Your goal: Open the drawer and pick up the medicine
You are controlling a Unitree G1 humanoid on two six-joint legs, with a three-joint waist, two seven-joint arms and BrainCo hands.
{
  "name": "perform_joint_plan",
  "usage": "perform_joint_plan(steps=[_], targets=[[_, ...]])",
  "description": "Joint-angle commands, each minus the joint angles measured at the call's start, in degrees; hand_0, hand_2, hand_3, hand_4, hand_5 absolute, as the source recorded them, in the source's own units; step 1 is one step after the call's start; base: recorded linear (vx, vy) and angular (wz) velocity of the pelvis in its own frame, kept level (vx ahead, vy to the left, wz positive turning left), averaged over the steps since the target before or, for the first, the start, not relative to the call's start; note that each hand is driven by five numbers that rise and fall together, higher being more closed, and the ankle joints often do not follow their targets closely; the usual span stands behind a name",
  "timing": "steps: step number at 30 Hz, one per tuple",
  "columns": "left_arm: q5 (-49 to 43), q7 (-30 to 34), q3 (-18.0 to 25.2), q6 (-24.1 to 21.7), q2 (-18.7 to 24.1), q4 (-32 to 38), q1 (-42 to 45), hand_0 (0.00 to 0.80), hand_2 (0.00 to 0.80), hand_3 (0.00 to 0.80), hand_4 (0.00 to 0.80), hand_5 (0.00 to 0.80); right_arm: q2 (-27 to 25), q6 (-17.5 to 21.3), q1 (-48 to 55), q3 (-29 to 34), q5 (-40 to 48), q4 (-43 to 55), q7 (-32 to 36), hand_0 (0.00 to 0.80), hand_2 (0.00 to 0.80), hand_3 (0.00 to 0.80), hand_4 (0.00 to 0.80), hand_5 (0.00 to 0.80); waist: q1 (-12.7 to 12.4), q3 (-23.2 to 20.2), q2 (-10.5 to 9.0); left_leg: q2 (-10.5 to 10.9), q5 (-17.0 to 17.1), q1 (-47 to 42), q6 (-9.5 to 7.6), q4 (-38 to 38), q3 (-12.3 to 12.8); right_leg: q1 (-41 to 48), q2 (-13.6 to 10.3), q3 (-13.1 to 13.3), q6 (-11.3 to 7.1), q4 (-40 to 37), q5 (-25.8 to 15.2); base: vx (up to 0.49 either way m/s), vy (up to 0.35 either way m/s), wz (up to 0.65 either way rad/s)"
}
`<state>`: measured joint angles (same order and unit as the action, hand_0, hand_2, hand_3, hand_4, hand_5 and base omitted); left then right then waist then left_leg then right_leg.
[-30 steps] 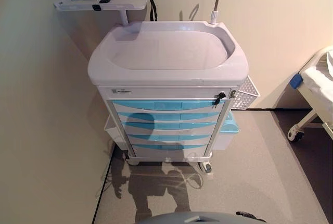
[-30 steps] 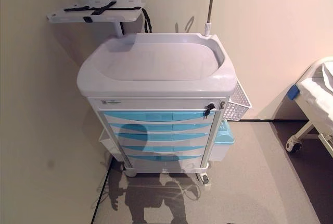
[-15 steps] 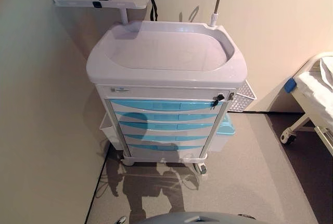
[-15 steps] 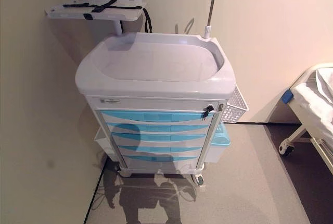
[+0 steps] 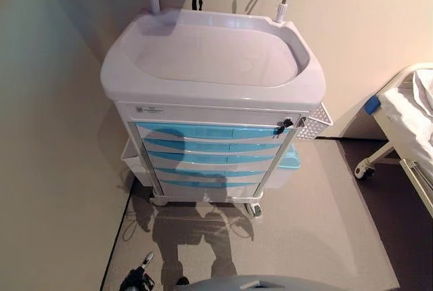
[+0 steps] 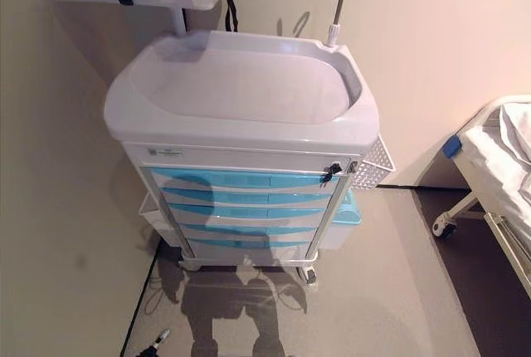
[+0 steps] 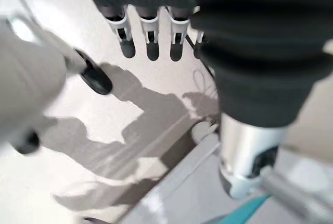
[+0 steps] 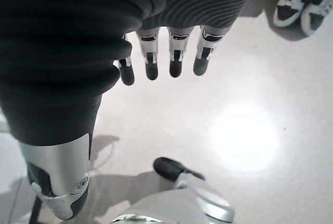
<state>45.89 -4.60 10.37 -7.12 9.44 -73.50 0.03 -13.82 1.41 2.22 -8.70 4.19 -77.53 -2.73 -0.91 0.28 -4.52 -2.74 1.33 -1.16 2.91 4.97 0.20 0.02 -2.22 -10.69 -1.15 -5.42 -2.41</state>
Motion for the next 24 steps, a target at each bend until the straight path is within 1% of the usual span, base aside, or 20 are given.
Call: perform_joint_plan(steps=[1,4,6,8,9,10,11,12,13,14,15,17,20,21,24], targets=[[3.71,0.39,2.93,-2.27,-2.12,-0.89,-4.96,0.000,0.000,0.000,0.000,0.000,0.90,1.34,-4.47,0.00,2.10,-2.24,-0.87,0.000,0.000,0.000,0.000,0.000,-0.11,2.04,-1.53,3.07,-3.42,0.00,-1.61,0.03,1.34,1.40,-2.18,-0.63,-5.72,0.42,0.16,0.023,0.014,-0.05],[8.86,1.29,2.65,-2.67,-3.14,1.16,-7.24,0.000,0.000,0.000,0.000,0.000,0.64,1.24,-5.22,-0.72,2.08,-1.68,-0.70,0.000,0.000,0.000,0.000,0.000,0.23,2.80,-1.94,3.15,-3.63,0.48,-2.00,0.03,1.57,0.72,-2.19,-0.01,-5.84,0.42,0.02,-0.001,0.028,-0.09],[9.17,1.34,1.94,-2.71,-3.33,1.86,-8.47,0.000,0.000,0.000,0.000,0.000,0.52,1.20,-5.89,-0.96,2.41,-1.42,-0.82,0.000,0.000,0.000,0.000,0.000,0.29,3.41,-2.00,3.21,-3.54,0.96,-2.14,0.03,1.79,0.13,-2.20,0.29,-5.83,0.52,-0.12,-0.068,0.027,-0.09],[10.72,1.19,0.74,-3.27,-3.62,3.53,-10.52,0.000,0.000,0.000,0.000,0.000,0.17,1.36,-7.05,-1.59,2.91,-0.61,-0.96,0.000,0.000,0.000,0.000,0.000,0.49,4.92,-2.17,3.28,-3.09,2.07,-2.48,0.03,2.23,-1.48,-2.22,0.87,-5.75,1.12,-0.38,-0.210,0.044,-0.10],[11.87,0.83,-1.32,-4.19,-3.73,5.79,-13.64,0.000,0.000,0.000,0.000,0.000,-0.05,1.37,-8.75,-2.66,3.49,0.24,-1.26,0.000,0.000,0.000,0.000,0.000,0.67,7.38,-2.52,3.50,-2.03,4.38,-2.93,-0.21,2.59,-4.55,-2.33,1.61,-5.61,2.76,-0.71,-0.337,0.044,-0.18],[12.56,0.71,-2.36,-4.62,-3.91,7.12,-15.33,0.000,0.000,0.000,0.000,0.000,-0.26,1.45,-9.80,-3.12,3.83,0.50,-1.55,0.000,0.000,0.000,0.000,0.000,0.64,8.65,-2.76,3.72,-1.86,6.40,-3.17,-1.47,2.71,-6.43,-2.52,1.97,-5.47,3.87,-0.85,-0.291,0.028,-0.21],[12.57,0.63,-2.37,-4.63,-3.93,7.17,-15.45,0.000,0.000,0.000,0.000,0.000,-0.27,1.45,-9.96,-3.06,3.85,0.44,-1.55,0.000,0.000,0.000,0.000,0.000,0.62,8.58,-2.79,3.74,-1.97,6.84,-3.19,-1.84,2.75,-6.82,-2.57,2.02,-5.47,4.12,-0.80,-0.314,0.028,-0.20],[14.24,0.08,-4.48,-5.47,-4.49,9.15,-18.59,0.000,0.000,0.000,0.000,0.000,-0.69,1.62,-11.96,-3.86,4.70,1.28,-2.17,0.000,0.000,0.000,0.000,0.000,0.96,10.80,-3.26,4.09,-2.54,11.85,-3.58,-6.35,2.70,-10.88,-3.26,2.58,-5.18,6.78,-1.36,-0.289,0.037,-0.12],[14.75,0.00,-5.23,-5.66,-4.74,9.96,-19.91,0.000,0.000,0.000,0.000,0.000,-0.89,1.62,-12.63,-4.06,5.05,1.52,-2.29,0.000,0.000,0.000,0.000,0.000,1.14,11.32,-3.38,4.21,-2.96,14.62,-3.76,-8.63,2.76,-13.05,-3.60,2.72,-5.09,8.19,-1.45,-0.278,0.037,-0.05],[14.76,-0.04,-5.23,-5.67,-4.77,9.98,-19.97,0.000,0.000,0.000,0.000,0.000,-0.92,1.62,-12.70,-4.03,5.06,1.49,-2.29,0.000,0.000,0.000,0.000,0.000,1.13,11.16,-3.29,4.12,-3.52,15.14,-3.76,-9.36,2.76,-13.45,-3.57,2.75,-5.10,8.63,-1.12,-0.202,0.066,-0.03],[16.06,-0.28,-6.94,-6.16,-5.42,11.62,-22.53,0.000,0.000,0.000,0.000,0.000,-1.30,1.81,-14.07,-4.34,6.05,2.10,-2.58,0.000,0.000,0.000,0.000,0.000,1.51,11.91,-3.18,4.41,-4.22,19.57,-4.11,-12.63,2.58,-17.69,-4.16,3.17,-4.74,11.37,-0.97,-0.165,0.076,-0.03],[17.21,-0.85,-7.85,-6.73,-5.73,12.79,-24.91,0.000,0.000,0.000,0.000,0.000,-1.61,1.77,-14.98,-4.64,6.62,2.39,-2.78,0.000,0.000,0.000,0.000,0.000,1.95,11.69,-2.85,4.78,-4.97,23.25,-4.38,-15.33,2.52,-21.58,-4.55,3.38,-4.49,14.18,-0.33,-0.144,0.075,0.04],[18.76,-1.12,-8.43,-7.20,-6.17,13.81,-26.70,0.000,0.000,0.000,0.000,0.000,-1.88,1.74,-15.77,-4.64,7.24,2.61,-3.20,0.000,0.000,0.000,0.000,0.000,2.41,11.60,-2.59,5.07,-5.76,25.92,-4.45,-17.72,2.68,-24.39,-5.05,3.59,-4.33,16.29,0.26,-0.079,0.050,0.00],[20.38,-1.43,-8.98,-7.88,-6.78,15.71,-28.12,0.000,0.000,0.000,0.000,0.000,-2.13,1.84,-16.22,-4.66,7.74,3.00,-3.30,0.000,0.000,0.000,0.000,0.000,2.68,11.54,-2.43,5.32,-6.45,28.09,-4.60,-19.88,2.74,-26.64,-5.33,3.79,-4.18,18.19,0.71,-0.091,0.063,-0.06],[21.91,-1.57,-9.79,-8.33,-7.43,17.24,-29.48,0.000,0.000,0.000,0.000,0.000,-2.48,1.81,-16.49,-4.58,7.87,2.93,-3.47,0.000,0.000,0.000,0.000,0.000,2.93,11.22,-2.15,5.46,-7.14,29.84,-4.65,-21.69,2.79,-28.69,-5.68,3.88,-4.09,19.84,1.13,-0.057,0.044,-0.01]])
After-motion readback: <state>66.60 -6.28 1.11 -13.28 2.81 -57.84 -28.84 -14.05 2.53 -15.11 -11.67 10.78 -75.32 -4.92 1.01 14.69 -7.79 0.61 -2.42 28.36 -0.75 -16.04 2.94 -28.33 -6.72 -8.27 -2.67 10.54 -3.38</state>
